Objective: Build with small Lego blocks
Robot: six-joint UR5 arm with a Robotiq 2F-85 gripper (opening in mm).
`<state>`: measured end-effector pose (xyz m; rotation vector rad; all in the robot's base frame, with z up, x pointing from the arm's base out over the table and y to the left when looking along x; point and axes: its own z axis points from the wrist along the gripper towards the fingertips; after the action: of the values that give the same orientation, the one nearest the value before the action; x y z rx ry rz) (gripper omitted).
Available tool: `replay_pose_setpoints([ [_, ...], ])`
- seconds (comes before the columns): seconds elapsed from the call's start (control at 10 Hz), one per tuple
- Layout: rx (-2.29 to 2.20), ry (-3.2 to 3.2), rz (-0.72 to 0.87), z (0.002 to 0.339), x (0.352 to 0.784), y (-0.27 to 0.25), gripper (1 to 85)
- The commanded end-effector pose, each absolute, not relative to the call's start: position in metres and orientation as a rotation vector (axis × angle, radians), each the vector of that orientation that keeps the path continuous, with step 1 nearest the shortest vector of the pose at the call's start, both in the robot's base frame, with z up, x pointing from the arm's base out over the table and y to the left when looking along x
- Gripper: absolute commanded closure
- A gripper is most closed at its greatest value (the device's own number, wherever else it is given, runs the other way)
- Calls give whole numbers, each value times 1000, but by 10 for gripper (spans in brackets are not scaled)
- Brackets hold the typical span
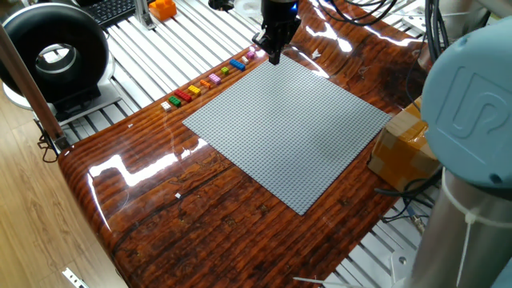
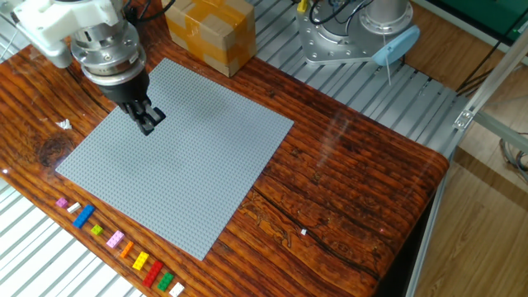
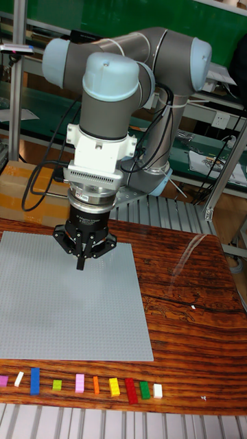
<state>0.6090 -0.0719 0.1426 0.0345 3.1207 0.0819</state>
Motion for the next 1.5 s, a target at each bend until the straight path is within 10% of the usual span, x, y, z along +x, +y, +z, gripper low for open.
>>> replay_pose_setpoints([
  [0.0,-57,3103,108,135,630,-91,847],
  [1.4,69,3136,74,95,681,-116,847],
])
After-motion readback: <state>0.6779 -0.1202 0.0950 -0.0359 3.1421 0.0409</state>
